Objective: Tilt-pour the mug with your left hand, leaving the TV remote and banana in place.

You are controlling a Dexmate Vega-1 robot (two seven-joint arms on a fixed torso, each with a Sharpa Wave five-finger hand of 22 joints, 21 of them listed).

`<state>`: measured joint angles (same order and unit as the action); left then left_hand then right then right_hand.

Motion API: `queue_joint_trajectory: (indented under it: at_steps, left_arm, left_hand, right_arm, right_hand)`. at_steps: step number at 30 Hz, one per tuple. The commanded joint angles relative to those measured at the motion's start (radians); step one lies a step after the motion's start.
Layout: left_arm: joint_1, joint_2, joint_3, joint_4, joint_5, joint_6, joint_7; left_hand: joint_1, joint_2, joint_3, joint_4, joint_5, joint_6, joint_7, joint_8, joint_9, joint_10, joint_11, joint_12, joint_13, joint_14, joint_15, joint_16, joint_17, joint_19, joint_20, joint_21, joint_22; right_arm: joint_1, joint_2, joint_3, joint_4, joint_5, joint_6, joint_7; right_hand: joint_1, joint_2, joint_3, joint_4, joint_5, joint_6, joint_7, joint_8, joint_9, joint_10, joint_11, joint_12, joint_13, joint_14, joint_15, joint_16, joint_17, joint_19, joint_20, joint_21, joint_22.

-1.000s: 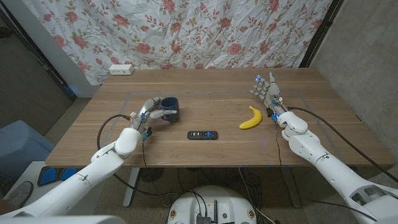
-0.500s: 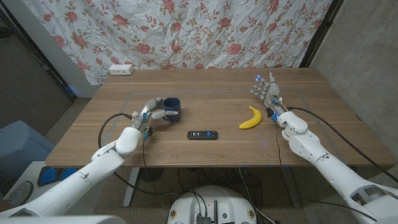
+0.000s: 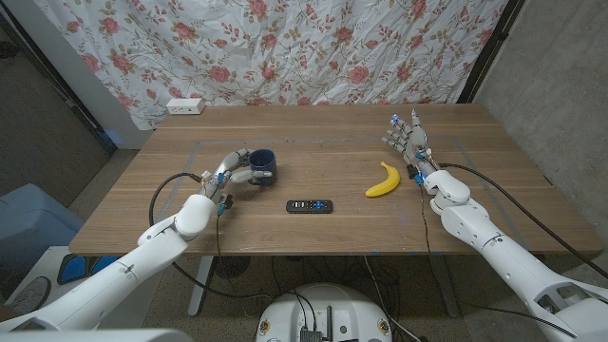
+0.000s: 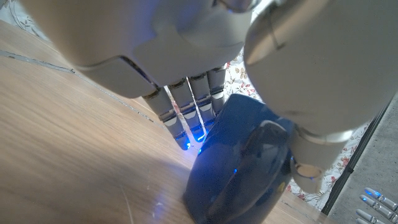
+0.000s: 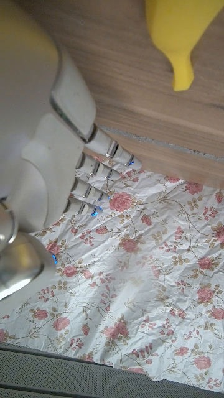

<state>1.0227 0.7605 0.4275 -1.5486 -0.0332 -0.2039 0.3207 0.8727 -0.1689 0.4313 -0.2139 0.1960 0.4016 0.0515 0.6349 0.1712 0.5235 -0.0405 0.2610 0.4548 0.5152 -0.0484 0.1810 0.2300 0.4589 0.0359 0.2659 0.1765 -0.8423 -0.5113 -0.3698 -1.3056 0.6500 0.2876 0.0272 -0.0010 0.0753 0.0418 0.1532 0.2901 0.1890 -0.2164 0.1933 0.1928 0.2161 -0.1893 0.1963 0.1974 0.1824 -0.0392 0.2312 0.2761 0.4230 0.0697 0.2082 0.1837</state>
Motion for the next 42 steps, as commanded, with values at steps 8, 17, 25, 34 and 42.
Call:
queue_joint_trajectory:
  at_steps: [8, 17, 25, 34, 42]
  left_arm:
    - [0.005, 0.018, -0.011, -0.003, -0.046, 0.021, -0.039]
    - [-0.011, 0.022, -0.007, 0.014, -0.069, 0.017, -0.073]
    - [-0.029, 0.024, 0.0, 0.033, -0.078, 0.0, -0.1]
    - [-0.048, 0.031, 0.005, 0.06, -0.09, -0.031, -0.136]
    - [-0.063, 0.034, 0.008, 0.084, -0.1, -0.054, -0.163]
  left_hand:
    - [-0.045, 0.189, 0.005, 0.04, 0.003, -0.068, -0.044, -0.066, 0.002, -0.099, 0.04, -0.064, -0.095, -0.134, 0.05, -0.009, -0.05, -0.054, 0.027, -0.058, -0.004]
    - [-0.063, 0.18, -0.016, 0.046, 0.002, -0.131, -0.024, -0.165, 0.001, -0.163, 0.077, -0.073, -0.155, -0.203, 0.076, -0.008, -0.059, -0.1, 0.027, -0.082, -0.007]
    - [-0.079, 0.163, -0.032, 0.047, 0.001, -0.161, -0.022, -0.221, 0.001, -0.202, 0.084, -0.075, -0.191, -0.234, 0.082, -0.008, -0.06, -0.128, 0.02, -0.086, -0.009]
    - [-0.094, 0.146, -0.046, 0.048, 0.002, -0.213, -0.01, -0.292, 0.001, -0.261, 0.094, -0.079, -0.229, -0.288, 0.095, -0.011, -0.061, -0.171, 0.019, -0.09, -0.01]
    - [-0.104, 0.13, -0.054, 0.047, 0.003, -0.276, -0.006, -0.355, 0.003, -0.322, 0.108, -0.083, -0.254, -0.341, 0.102, -0.012, -0.06, -0.214, 0.014, -0.091, -0.011]
  right_arm:
    - [0.0, 0.0, 0.0, 0.0, 0.0, 0.0, 0.0]
    - [0.0, 0.0, 0.0, 0.0, 0.0, 0.0, 0.001]
    - [0.0, 0.0, 0.0, 0.0, 0.0, 0.0, 0.001]
    - [0.0, 0.0, 0.0, 0.0, 0.0, 0.0, 0.0]
    - [0.001, 0.0, 0.0, 0.001, 0.0, 0.0, 0.001]
  right_hand:
    - [-0.001, 0.009, 0.001, 0.004, 0.005, 0.001, -0.006, 0.004, 0.002, 0.005, -0.003, 0.005, 0.004, 0.006, -0.05, 0.005, 0.002, 0.004, 0.001, 0.006, 0.005]
    - [-0.001, 0.009, 0.001, 0.004, 0.005, 0.002, -0.006, 0.004, 0.002, 0.005, -0.002, 0.005, 0.004, 0.006, -0.051, 0.005, 0.002, 0.004, 0.001, 0.006, 0.005]
    - [-0.001, 0.009, 0.001, 0.004, 0.005, 0.002, -0.006, 0.004, 0.002, 0.006, -0.004, 0.005, 0.004, 0.007, -0.05, 0.006, 0.002, 0.004, 0.001, 0.006, 0.005]
    - [-0.001, 0.009, 0.001, 0.004, 0.005, 0.002, -0.006, 0.004, 0.002, 0.005, -0.003, 0.005, 0.004, 0.006, -0.051, 0.005, 0.002, 0.004, 0.001, 0.006, 0.005]
    - [-0.001, 0.009, 0.001, 0.004, 0.004, 0.002, -0.006, 0.004, 0.002, 0.006, -0.004, 0.005, 0.004, 0.005, -0.05, 0.005, 0.002, 0.004, 0.001, 0.006, 0.005]
